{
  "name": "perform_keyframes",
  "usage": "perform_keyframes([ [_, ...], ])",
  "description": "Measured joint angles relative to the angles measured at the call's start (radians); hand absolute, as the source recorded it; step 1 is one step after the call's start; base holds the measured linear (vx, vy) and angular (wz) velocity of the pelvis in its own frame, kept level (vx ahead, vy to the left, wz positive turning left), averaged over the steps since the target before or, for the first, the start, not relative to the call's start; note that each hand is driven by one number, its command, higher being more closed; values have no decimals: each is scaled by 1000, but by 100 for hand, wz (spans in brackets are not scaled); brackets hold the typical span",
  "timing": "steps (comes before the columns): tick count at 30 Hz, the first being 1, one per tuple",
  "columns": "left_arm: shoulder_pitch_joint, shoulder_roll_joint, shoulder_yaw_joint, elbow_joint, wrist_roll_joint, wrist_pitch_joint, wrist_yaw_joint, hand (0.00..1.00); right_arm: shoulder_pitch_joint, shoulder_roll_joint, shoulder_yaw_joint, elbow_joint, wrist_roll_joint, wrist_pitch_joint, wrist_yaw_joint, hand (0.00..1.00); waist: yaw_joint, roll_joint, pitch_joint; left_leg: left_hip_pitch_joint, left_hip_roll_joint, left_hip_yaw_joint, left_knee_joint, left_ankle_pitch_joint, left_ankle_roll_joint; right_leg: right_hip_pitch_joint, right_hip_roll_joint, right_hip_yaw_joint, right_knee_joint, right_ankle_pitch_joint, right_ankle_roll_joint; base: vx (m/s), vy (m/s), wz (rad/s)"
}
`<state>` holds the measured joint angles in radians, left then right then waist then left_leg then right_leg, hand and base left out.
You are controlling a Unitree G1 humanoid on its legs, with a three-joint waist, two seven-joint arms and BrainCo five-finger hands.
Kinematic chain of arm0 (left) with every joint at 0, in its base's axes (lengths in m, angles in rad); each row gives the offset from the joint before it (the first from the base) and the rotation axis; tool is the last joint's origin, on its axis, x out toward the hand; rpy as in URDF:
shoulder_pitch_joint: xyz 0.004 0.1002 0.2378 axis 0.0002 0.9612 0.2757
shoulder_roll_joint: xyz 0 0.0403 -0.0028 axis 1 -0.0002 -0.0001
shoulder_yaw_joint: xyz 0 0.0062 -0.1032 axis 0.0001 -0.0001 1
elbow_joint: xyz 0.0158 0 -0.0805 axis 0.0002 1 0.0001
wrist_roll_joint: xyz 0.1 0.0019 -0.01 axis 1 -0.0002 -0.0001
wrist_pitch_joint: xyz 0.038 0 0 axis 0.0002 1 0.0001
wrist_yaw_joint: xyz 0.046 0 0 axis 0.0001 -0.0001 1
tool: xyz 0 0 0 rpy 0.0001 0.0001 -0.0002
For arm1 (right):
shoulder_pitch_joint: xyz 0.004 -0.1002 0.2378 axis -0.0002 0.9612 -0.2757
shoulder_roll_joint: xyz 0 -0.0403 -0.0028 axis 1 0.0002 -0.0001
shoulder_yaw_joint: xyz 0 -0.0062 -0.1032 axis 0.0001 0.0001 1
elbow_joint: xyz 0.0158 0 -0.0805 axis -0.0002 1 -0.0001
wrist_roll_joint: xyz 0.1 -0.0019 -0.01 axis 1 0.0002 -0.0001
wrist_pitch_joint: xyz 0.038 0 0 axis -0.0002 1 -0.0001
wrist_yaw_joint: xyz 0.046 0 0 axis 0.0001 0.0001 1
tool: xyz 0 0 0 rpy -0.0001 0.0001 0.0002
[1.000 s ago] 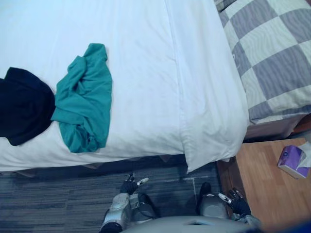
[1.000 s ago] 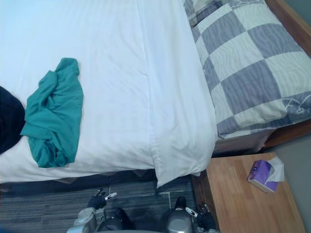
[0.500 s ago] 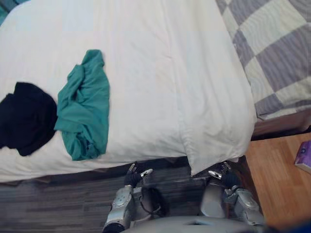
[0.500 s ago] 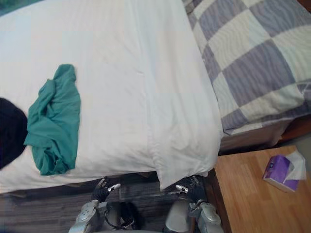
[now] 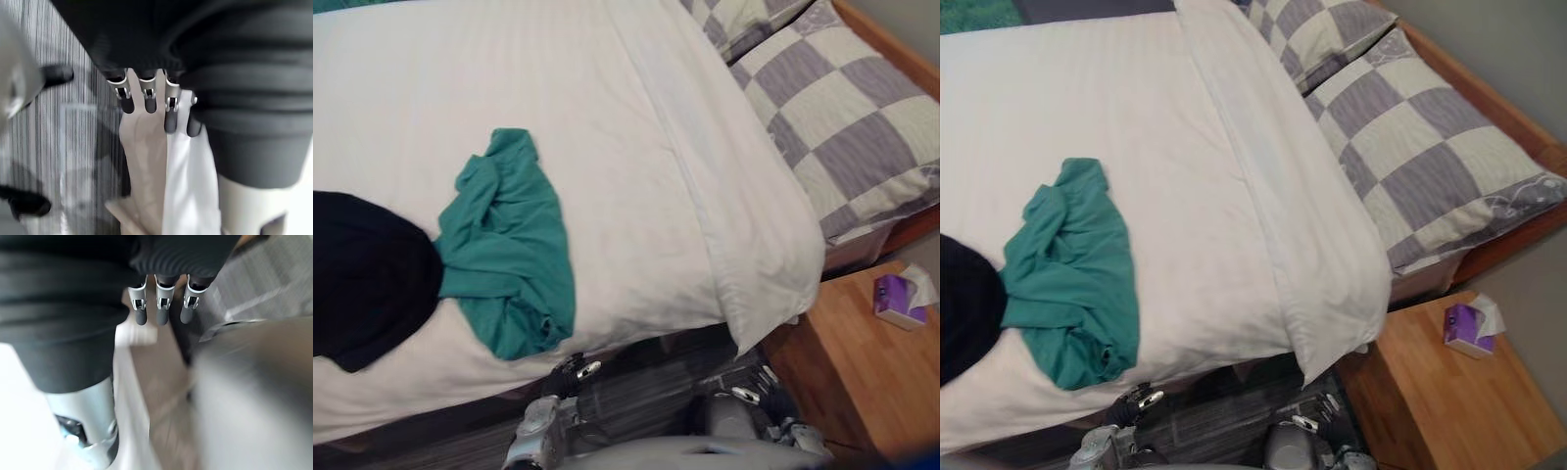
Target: Tidy the bed and pick cloth on bed and put in laundry
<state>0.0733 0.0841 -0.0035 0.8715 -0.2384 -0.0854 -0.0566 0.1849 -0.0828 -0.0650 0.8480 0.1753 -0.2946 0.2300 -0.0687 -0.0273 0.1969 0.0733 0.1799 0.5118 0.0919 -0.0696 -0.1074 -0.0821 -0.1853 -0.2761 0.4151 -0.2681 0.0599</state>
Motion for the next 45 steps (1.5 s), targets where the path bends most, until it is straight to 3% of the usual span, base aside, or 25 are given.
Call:
perform_keyframes([
  [3,11,-12,-41,18,36,17,38,0,-15,23,49,5,4,6,-11,0,2,9,-8,45,-38,-18,-40,18,17,59,-21,8,-41,-9,1,-67,88,20],
  [5,31,-17,-46,17,35,17,72,0,-27,25,76,38,8,12,-28,0,4,-2,-21,56,-42,-43,-69,39,17,94,-17,-19,-90,2,6,-108,-14,34],
  [8,38,-20,-46,17,34,15,108,0,-49,17,89,79,10,46,-38,0,12,6,-44,57,-41,-48,-129,77,21,102,12,-22,-169,57,5,-107,10,2],
  [13,43,-15,-24,19,33,8,130,0,-80,0,121,108,5,78,-37,0,20,10,-40,60,-51,-11,-140,82,36,128,25,10,-275,141,16,-45,64,-23],
  [16,54,-13,28,20,29,4,129,0,-105,-5,120,140,-3,125,-39,0,29,8,-37,52,-62,-38,-105,74,40,131,10,24,-292,152,23,-15,51,-9],
  [20,87,-20,126,47,-19,14,130,0,-113,-9,98,165,-3,148,-35,0,51,8,-35,54,-63,-56,-71,68,33,128,6,65,-293,155,26,-20,2,-21],
  [24,82,-33,132,57,-21,43,129,0,-112,-8,55,174,-4,142,3,0,50,27,-39,90,-66,-67,-128,61,39,138,15,60,-294,158,38,-34,4,-3],
  [25,63,-26,84,106,-6,52,129,0,-108,23,-6,194,-2,114,44,0,32,13,-51,136,-95,-120,-189,69,44,225,12,13,-391,196,48,0,0,0],
  [33,59,-20,123,113,-45,74,115,0,-107,25,-49,196,-1,126,41,0,29,15,-50,134,-93,-103,-187,63,44,209,12,29,-379,195,48,0,0,-5],
  [35,40,-18,145,127,-69,94,95,0,-107,25,-76,194,1,137,38,0,29,10,-41,102,-82,-97,-119,23,45,190,6,40,-351,181,46,-8,3,-10],
  [38,4,-2,143,129,-104,149,76,0,-105,23,-118,164,10,174,21,0,18,18,-25,-46,-30,-119,107,-79,45,80,-21,39,-169,95,43,-19,-51,16],
  [41,-43,19,144,113,-165,166,47,0,-112,19,-168,99,80,219,3,0,3,-23,16,-175,-32,-165,249,-124,32,-92,-114,14,111,-29,21,-62,-69,49],
  [42,-56,27,179,82,-194,159,27,0,-116,14,-181,66,97,236,2,0,1,-46,38,-221,-26,-140,334,-168,-7,-141,-160,18,188,-75,14,-51,-94,39],
  [43,-61,15,197,50,-222,139,2,0,-131,-7,-187,49,98,245,2,0,1,-42,70,-255,45,-107,460,-205,47,-168,-179,24,257,-93,-4,-40,-73,21],
  [44,-59,11,207,33,-224,124,-20,0,-134,-23,-184,37,98,246,3,0,6,-41,81,-265,94,-111,502,-208,45,-192,-186,39,295,-100,-8,-66,-12,1],
  [45,-53,10,209,13,-225,101,-47,0,-137,-42,-173,17,97,238,7,0,7,-47,84,-264,166,-118,509,-193,20,-229,-212,62,353,-108,-4,-80,94,-3],
])
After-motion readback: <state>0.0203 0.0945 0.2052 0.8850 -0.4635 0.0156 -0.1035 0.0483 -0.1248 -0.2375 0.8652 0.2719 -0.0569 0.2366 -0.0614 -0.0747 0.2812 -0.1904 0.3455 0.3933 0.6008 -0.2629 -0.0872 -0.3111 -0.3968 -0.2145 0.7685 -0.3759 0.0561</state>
